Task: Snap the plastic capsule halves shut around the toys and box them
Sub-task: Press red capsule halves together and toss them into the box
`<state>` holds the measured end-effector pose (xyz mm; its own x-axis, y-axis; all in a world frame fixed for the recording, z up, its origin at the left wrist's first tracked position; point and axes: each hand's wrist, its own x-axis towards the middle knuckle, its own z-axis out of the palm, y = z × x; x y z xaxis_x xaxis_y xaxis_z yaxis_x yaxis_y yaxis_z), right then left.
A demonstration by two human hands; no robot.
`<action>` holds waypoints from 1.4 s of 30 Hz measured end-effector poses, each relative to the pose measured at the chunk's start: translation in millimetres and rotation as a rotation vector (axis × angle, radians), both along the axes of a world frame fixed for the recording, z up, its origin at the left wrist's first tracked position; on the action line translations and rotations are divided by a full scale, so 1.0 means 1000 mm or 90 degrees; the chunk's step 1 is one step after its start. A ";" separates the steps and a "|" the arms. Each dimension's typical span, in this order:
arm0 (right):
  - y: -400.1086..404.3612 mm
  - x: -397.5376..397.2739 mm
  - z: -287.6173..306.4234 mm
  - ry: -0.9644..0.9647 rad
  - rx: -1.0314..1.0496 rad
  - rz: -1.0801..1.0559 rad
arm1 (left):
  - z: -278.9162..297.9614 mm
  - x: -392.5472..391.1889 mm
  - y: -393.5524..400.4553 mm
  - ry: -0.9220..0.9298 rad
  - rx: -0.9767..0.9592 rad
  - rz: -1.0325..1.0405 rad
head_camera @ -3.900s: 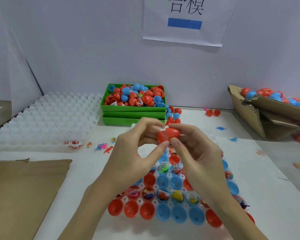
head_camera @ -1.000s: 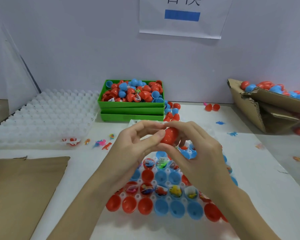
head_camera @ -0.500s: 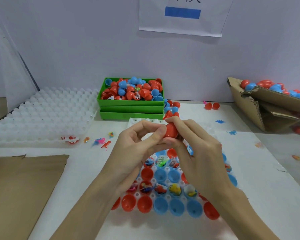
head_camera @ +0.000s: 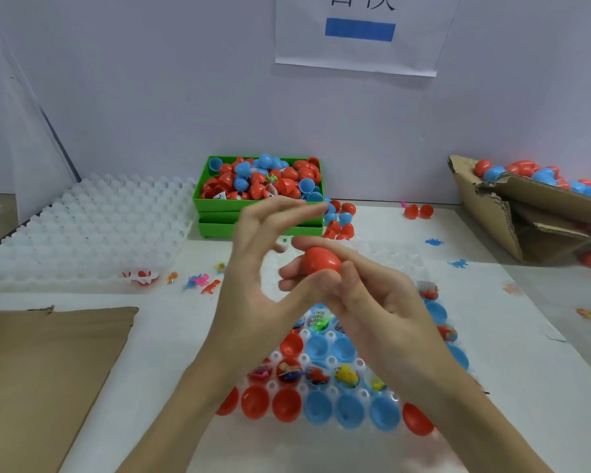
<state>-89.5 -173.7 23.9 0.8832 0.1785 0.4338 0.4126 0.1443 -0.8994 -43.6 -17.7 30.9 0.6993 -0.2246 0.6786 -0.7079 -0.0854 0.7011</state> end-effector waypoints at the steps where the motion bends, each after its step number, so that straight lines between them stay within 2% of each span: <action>1: 0.003 -0.001 0.000 0.019 0.036 0.024 | 0.000 -0.001 0.000 0.025 -0.004 -0.061; 3: 0.008 -0.002 -0.003 0.045 0.088 0.042 | -0.002 -0.005 -0.002 0.050 0.004 -0.125; 9: 0.015 -0.002 -0.004 0.083 0.205 0.068 | -0.007 -0.007 -0.007 -0.021 0.034 -0.060; 17: 0.014 -0.003 -0.001 0.086 0.215 0.069 | -0.009 -0.005 -0.009 -0.015 0.047 -0.083; 19: 0.012 -0.002 -0.001 0.047 0.147 0.018 | -0.009 -0.003 -0.008 0.031 0.049 -0.120; 24: -0.003 0.006 -0.004 -0.137 -0.196 -0.361 | -0.006 -0.001 -0.009 0.173 -0.009 -0.138; 27: -0.015 0.011 -0.007 -0.217 -0.368 -0.477 | -0.005 0.004 -0.007 0.274 -0.048 -0.134; 30: -0.017 0.012 -0.010 -0.265 -0.445 -0.488 | -0.008 0.007 -0.007 0.384 -0.117 -0.180; 34: -0.012 0.011 -0.010 -0.281 -0.482 -0.466 | -0.008 0.011 -0.002 0.510 -0.190 -0.251; 39: -0.010 0.011 -0.011 -0.246 -0.511 -0.448 | -0.008 0.011 -0.003 0.504 -0.162 -0.229; 42: -0.013 0.012 -0.012 -0.223 -0.528 -0.406 | -0.009 0.011 -0.004 0.455 -0.114 -0.159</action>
